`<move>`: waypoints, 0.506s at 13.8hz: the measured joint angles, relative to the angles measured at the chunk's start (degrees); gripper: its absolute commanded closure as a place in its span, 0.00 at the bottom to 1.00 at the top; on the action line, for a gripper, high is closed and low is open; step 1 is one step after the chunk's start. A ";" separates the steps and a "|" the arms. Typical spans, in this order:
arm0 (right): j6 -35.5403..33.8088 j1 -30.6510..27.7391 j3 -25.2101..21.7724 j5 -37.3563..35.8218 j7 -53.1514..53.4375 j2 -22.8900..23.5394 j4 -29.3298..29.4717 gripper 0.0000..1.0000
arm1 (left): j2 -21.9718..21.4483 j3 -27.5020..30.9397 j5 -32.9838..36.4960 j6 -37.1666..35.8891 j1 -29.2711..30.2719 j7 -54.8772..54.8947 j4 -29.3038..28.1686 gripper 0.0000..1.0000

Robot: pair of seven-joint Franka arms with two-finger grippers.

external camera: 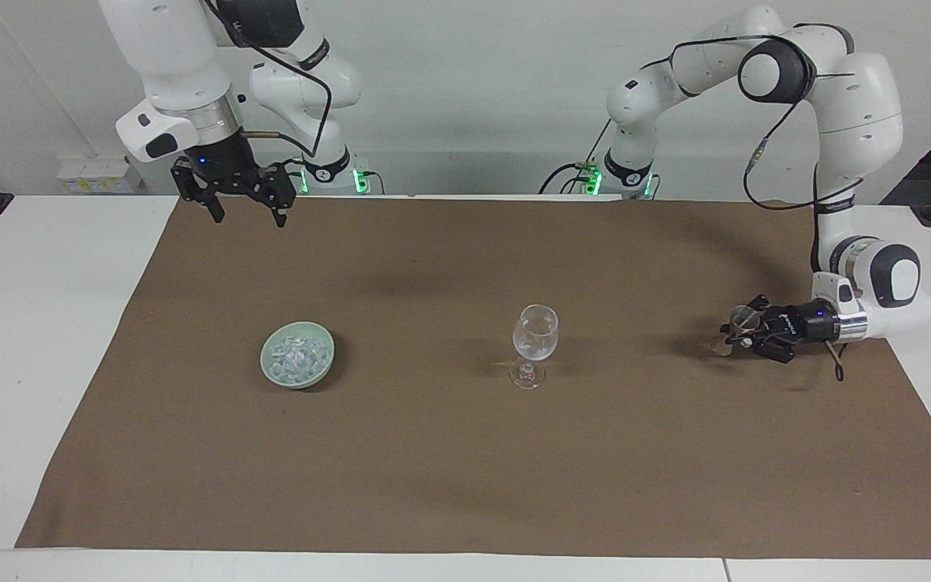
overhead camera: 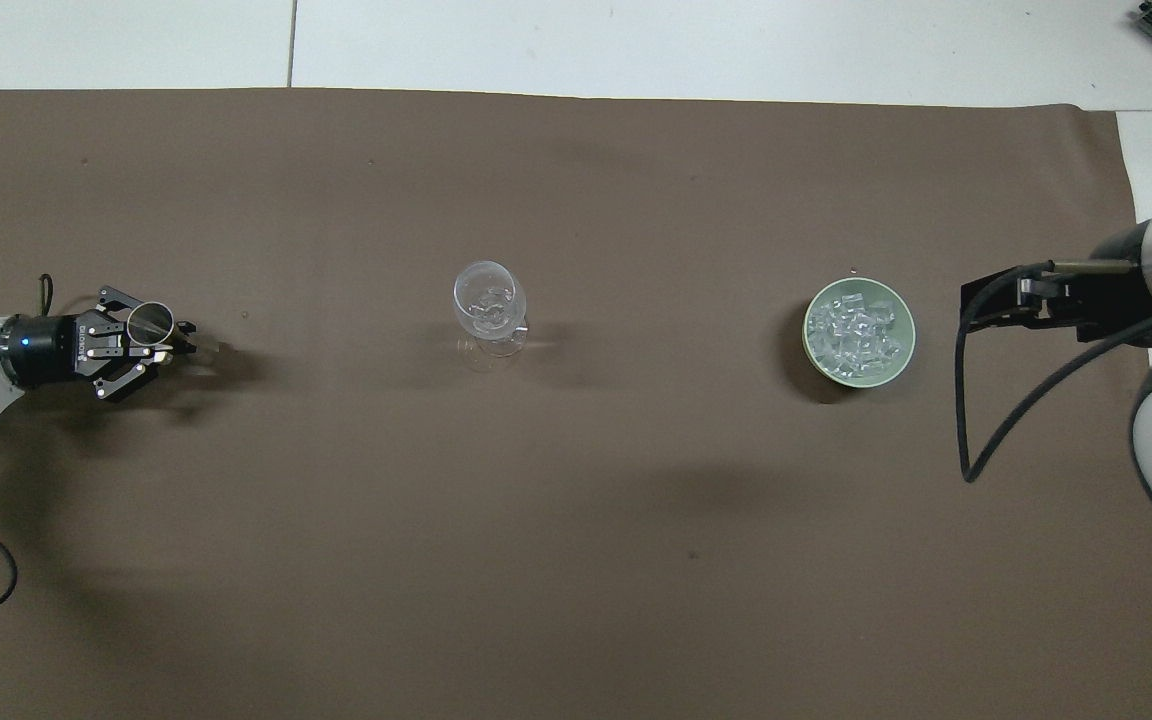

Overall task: Pour wine and add ice with both arms
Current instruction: 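Lower the bottle onto the table while the right gripper reaches the ice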

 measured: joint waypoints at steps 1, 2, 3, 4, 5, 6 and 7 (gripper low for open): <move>1.85 0.00 0.00 0.00 0.00 1.18 -0.27 0.00 | 1.03 -0.13 -0.06 0.00 0.00 0.65 -0.01 1.00; 3.92 0.00 -0.01 0.00 0.00 2.83 -0.56 0.00 | 1.89 -0.19 -0.19 0.00 0.01 1.40 0.00 1.00; 5.73 0.00 -0.02 0.00 0.00 4.49 -0.87 0.00 | 2.35 -0.25 -0.61 -0.28 0.10 1.80 0.00 1.00; 7.50 0.01 0.01 0.00 0.00 6.08 -1.20 0.00 | 2.43 -0.29 -0.87 -0.29 0.18 1.88 0.01 1.00; 9.10 0.06 0.06 0.00 0.00 7.49 -1.58 0.00 | 2.42 -0.37 -1.08 -0.29 0.28 1.89 0.06 1.00; 10.92 0.12 0.13 0.00 0.00 8.59 -2.23 0.00 | 2.42 -0.50 -1.15 -0.29 0.44 1.89 0.10 1.00; 13.40 0.18 0.19 0.00 0.00 9.43 -3.40 0.00 | 2.42 -0.63 -1.20 -0.29 0.55 1.90 0.13 1.00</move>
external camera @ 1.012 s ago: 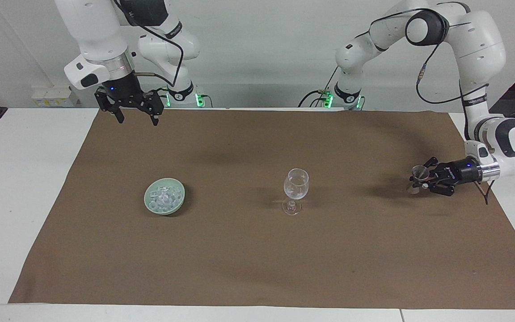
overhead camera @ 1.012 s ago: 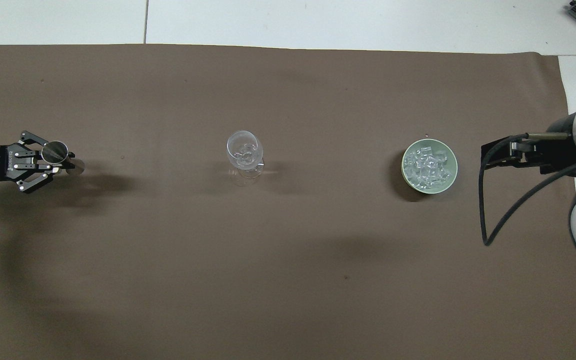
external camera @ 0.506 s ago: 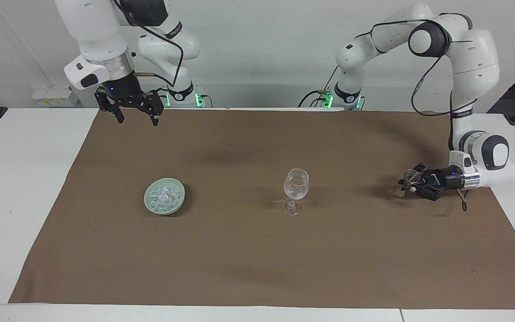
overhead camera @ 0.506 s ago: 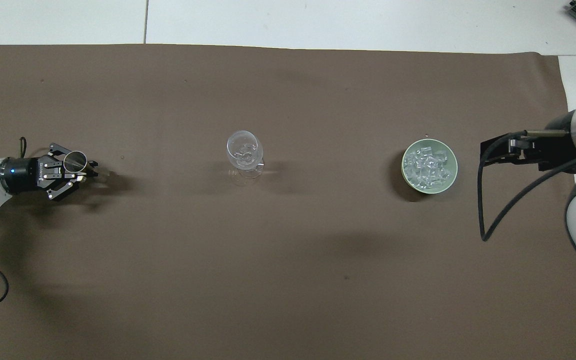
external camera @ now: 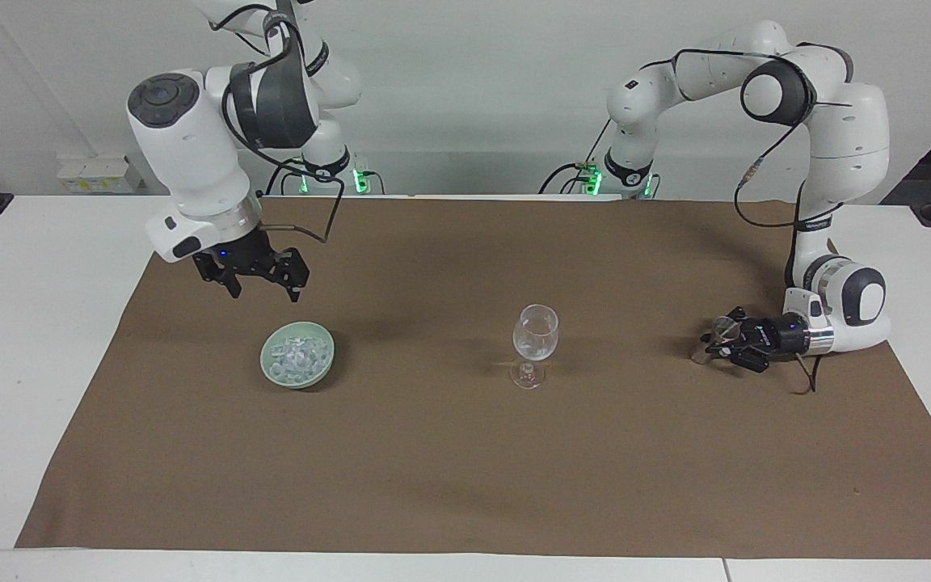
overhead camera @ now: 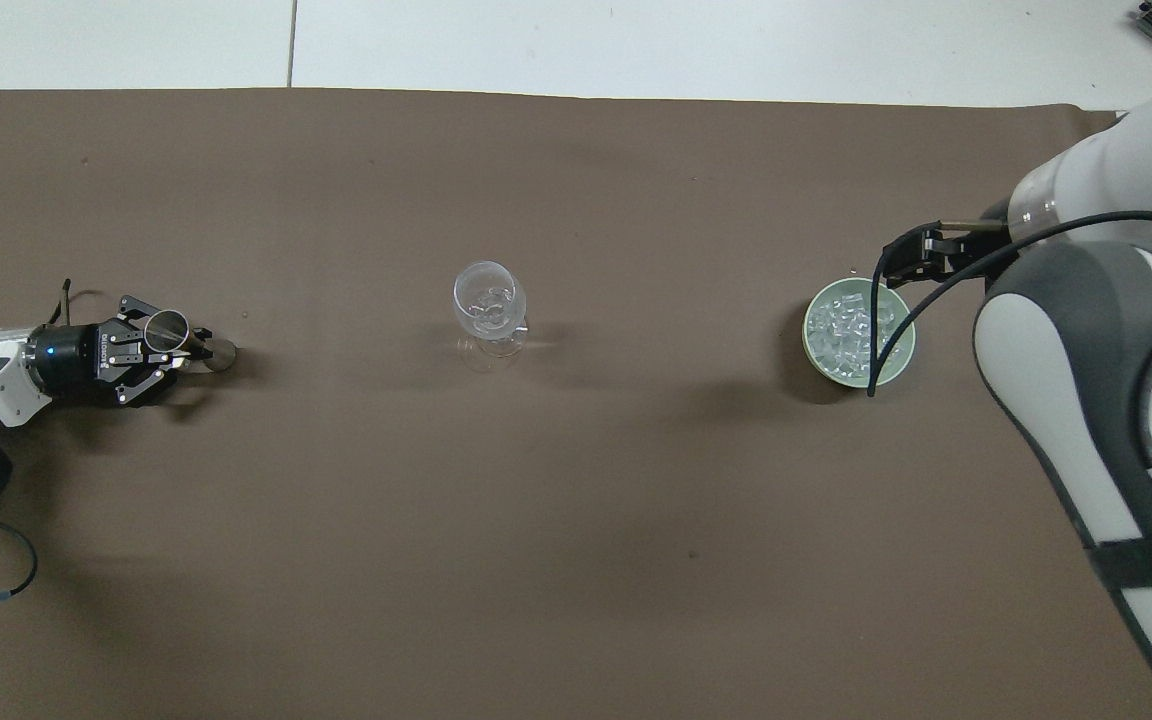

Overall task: Pour wine and add ice with both arms
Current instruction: 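Lower the bottle onto the table while the right gripper reaches the ice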

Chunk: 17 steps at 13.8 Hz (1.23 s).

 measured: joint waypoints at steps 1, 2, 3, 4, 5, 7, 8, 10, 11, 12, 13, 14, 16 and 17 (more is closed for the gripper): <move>2.39 0.07 0.00 0.00 0.00 0.46 -1.47 0.01 | 0.00 -0.07 -0.02 0.00 0.04 0.01 0.00 1.00; 4.26 0.18 0.00 -0.05 -0.01 0.69 -3.24 0.09 | 0.00 -0.12 -0.04 0.00 0.07 0.03 0.00 0.98; 6.11 0.42 -0.01 -0.16 -0.01 0.81 -5.18 0.09 | 0.00 -0.12 -0.06 0.00 0.08 0.04 0.00 0.96; 8.12 0.77 0.01 -0.30 -0.02 1.06 -7.28 0.10 | 0.00 -0.12 -0.06 0.00 0.09 0.05 0.00 0.95; 10.19 1.05 0.00 -0.65 -0.02 1.39 -9.24 0.11 | 0.00 -0.12 -0.07 0.00 0.09 0.06 0.00 0.93; 13.82 1.20 -0.01 -2.28 -0.02 2.11 -12.10 0.13 | 0.00 -0.13 -0.07 0.00 0.10 0.11 0.02 0.79; 15.06 1.20 -0.03 -2.89 -0.02 2.51 -12.94 0.15 | 0.00 -0.12 -0.07 0.01 0.11 0.15 0.05 0.75; 16.86 1.20 -0.06 -4.54 0.21 3.54 -13.96 0.16 | 0.00 -0.12 -0.08 0.01 0.16 0.22 0.10 0.72; 17.67 1.20 -0.07 -5.71 0.76 4.21 -14.36 0.19 | 0.00 -0.12 -0.08 0.01 0.17 0.23 0.12 0.70; 18.36 1.20 -0.08 -6.75 1.53 4.91 -14.67 0.19 | 0.00 -0.12 -0.08 0.01 0.19 0.24 0.14 0.68; 18.82 1.20 -0.08 -7.33 1.89 5.50 -14.90 0.19 | 0.00 -0.12 -0.08 0.01 0.20 0.25 0.16 0.65; 19.14 1.20 -0.08 -7.43 2.26 5.88 -15.03 0.20 | 0.00 -0.13 -0.08 0.01 0.20 0.26 0.19 0.50; 20.14 1.20 -0.08 -7.65 3.22 6.07 -15.20 0.22 | -0.12 -0.12 -0.08 0.01 0.36 0.27 0.75 0.29; 20.65 1.20 -0.07 -7.97 3.43 6.07 -15.27 0.23 | -0.43 -0.11 0.18 0.03 0.71 0.27 1.34 0.25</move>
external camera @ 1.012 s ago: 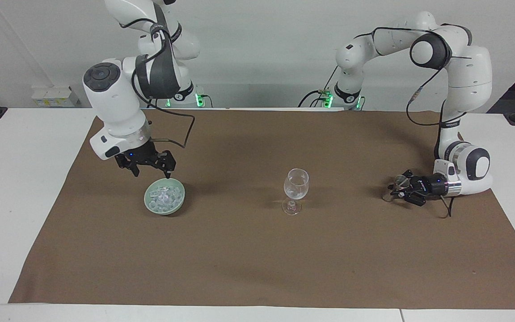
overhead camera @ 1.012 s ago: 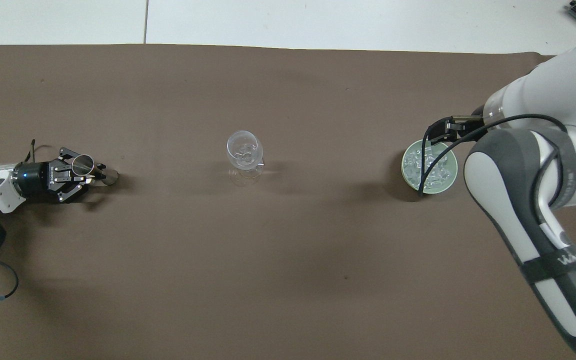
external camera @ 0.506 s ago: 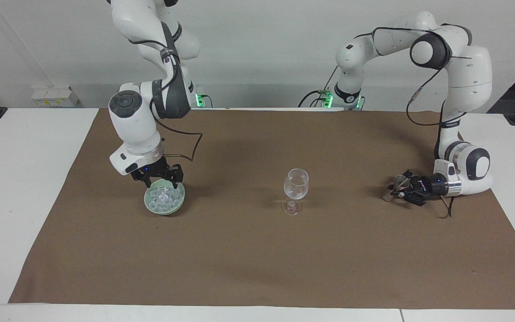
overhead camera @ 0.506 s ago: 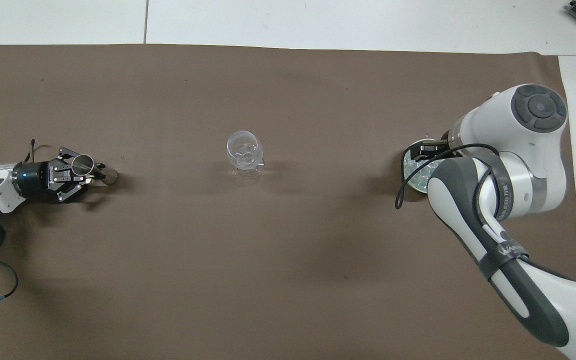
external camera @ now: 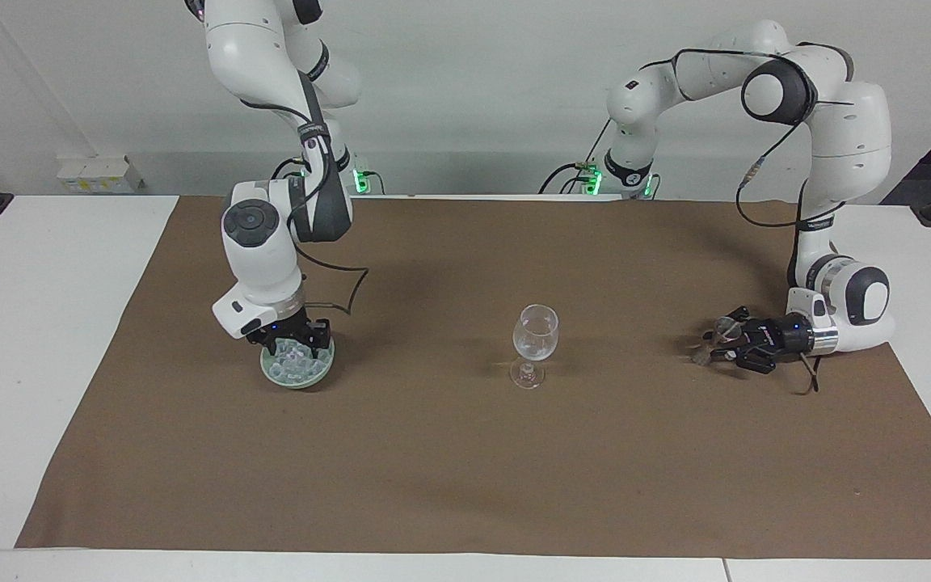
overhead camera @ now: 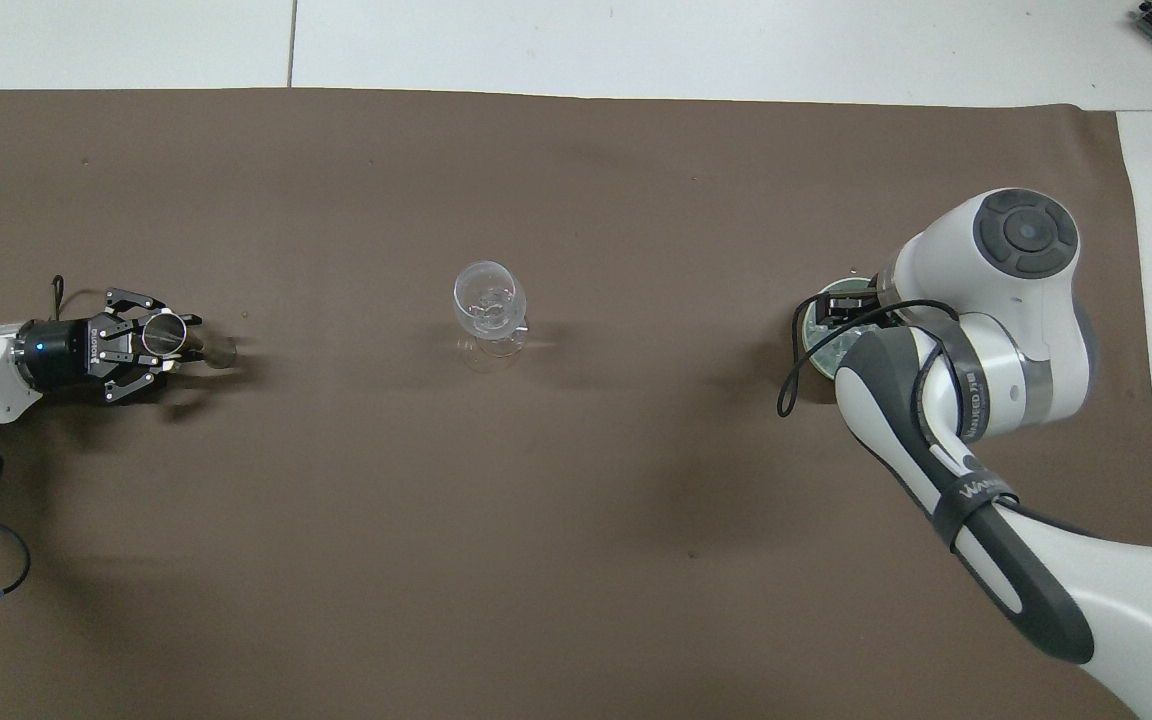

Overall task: Pour wine and add ice with both arms
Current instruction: 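Lower the bottle onto the table while the right gripper reaches the ice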

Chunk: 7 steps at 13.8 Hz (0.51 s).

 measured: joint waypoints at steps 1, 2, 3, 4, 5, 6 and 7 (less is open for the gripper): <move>0.51 0.00 0.00 -0.60 0.15 0.09 -0.15 0.25 | -0.58 0.09 0.85 0.08 0.43 -0.01 0.68 0.24; 1.04 0.00 -0.02 -1.53 0.26 0.54 -0.33 0.26 | -1.78 0.26 2.93 0.30 1.12 -0.04 1.55 0.17; 1.46 0.00 -0.05 -1.74 0.27 1.05 -0.41 0.28 | -3.08 0.58 4.68 0.45 1.61 -0.05 2.15 0.12; 1.53 0.00 -0.08 -1.85 0.27 1.48 -0.41 0.31 | -4.62 1.30 6.76 0.59 1.82 -0.05 2.83 0.10; 1.53 0.00 -0.10 -1.91 0.28 1.70 -0.42 0.40 | -6.18 2.04 9.19 0.64 1.88 -0.31 3.65 0.07; 1.53 0.00 -0.09 -1.93 0.28 1.75 -0.42 0.57 | -7.67 2.45 11.89 0.81 1.90 -1.02 4.60 0.00; 1.53 0.00 -0.08 -1.94 0.28 1.75 -0.41 0.75 | -9.10 2.48 14.66 1.58 1.89 -2.14 5.60 0.00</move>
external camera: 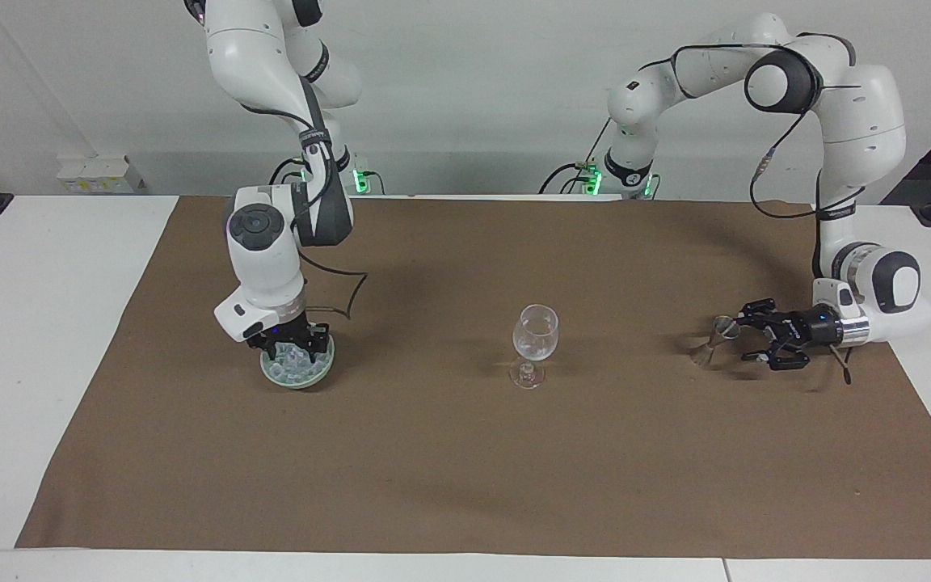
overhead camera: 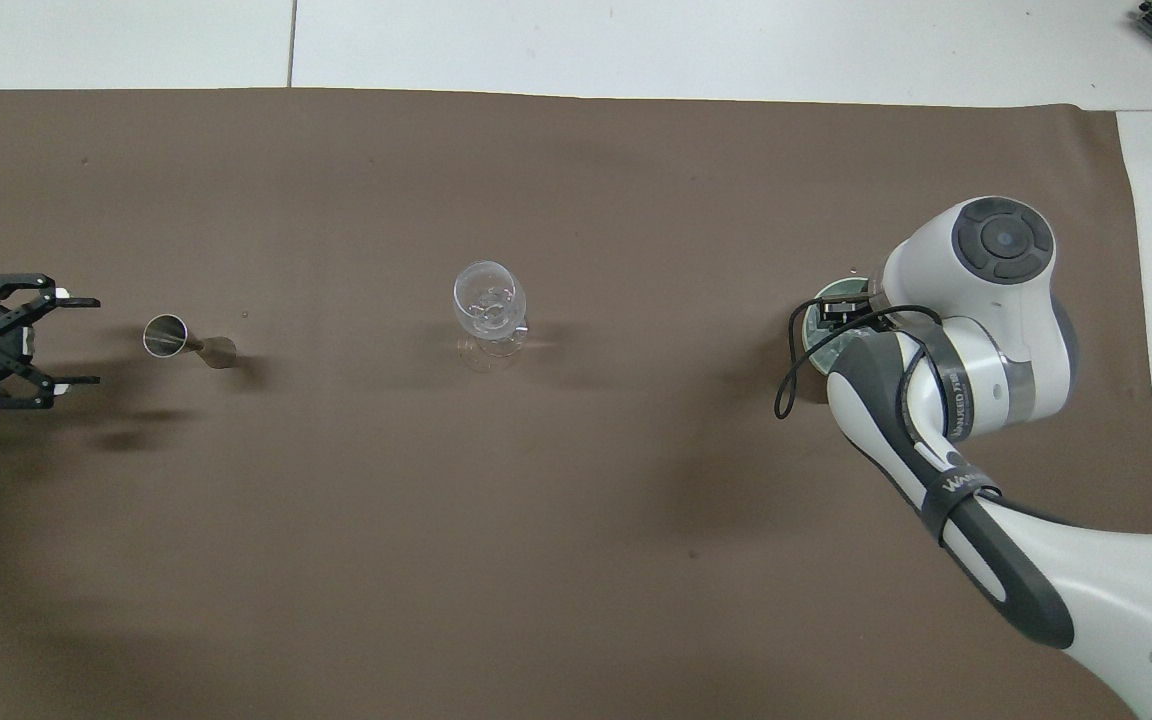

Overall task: Pour wine and add ice with both arms
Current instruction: 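Open the left gripper and withdraw while the right gripper grasps ice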

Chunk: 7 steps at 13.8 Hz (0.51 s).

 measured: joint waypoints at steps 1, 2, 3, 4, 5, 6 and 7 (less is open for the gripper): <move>0.00 0.00 0.00 -0.01 0.00 0.00 0.00 0.95 | -1.41 -0.12 2.15 1.05 -0.04 -1.07 0.87 0.00; 0.00 0.00 0.00 -0.02 0.01 -0.01 0.04 1.00 | -3.01 -0.29 3.38 2.19 -0.08 -2.31 1.52 0.00; 0.01 0.00 0.00 -0.05 0.01 -0.23 0.26 1.00 | -4.89 -0.41 4.19 3.22 -0.21 -4.48 2.14 0.00; 0.01 0.00 -0.01 -0.05 0.04 -0.40 0.31 1.00 | -7.27 -0.59 6.10 3.83 -0.61 -7.36 2.84 0.00; 0.01 0.00 -0.03 -0.06 0.04 -0.56 0.34 1.00 | -9.79 -0.75 8.75 4.19 -1.46 -10.39 3.25 0.00; -0.01 0.00 -0.04 -0.06 0.04 -0.85 0.41 1.00 | -12.50 -0.78 11.42 4.73 -2.83 -13.86 3.36 0.00; -0.34 0.00 -0.07 -0.06 0.04 -1.45 0.47 1.00 | -15.27 -0.79 14.06 5.49 -4.57 -18.34 3.38 0.00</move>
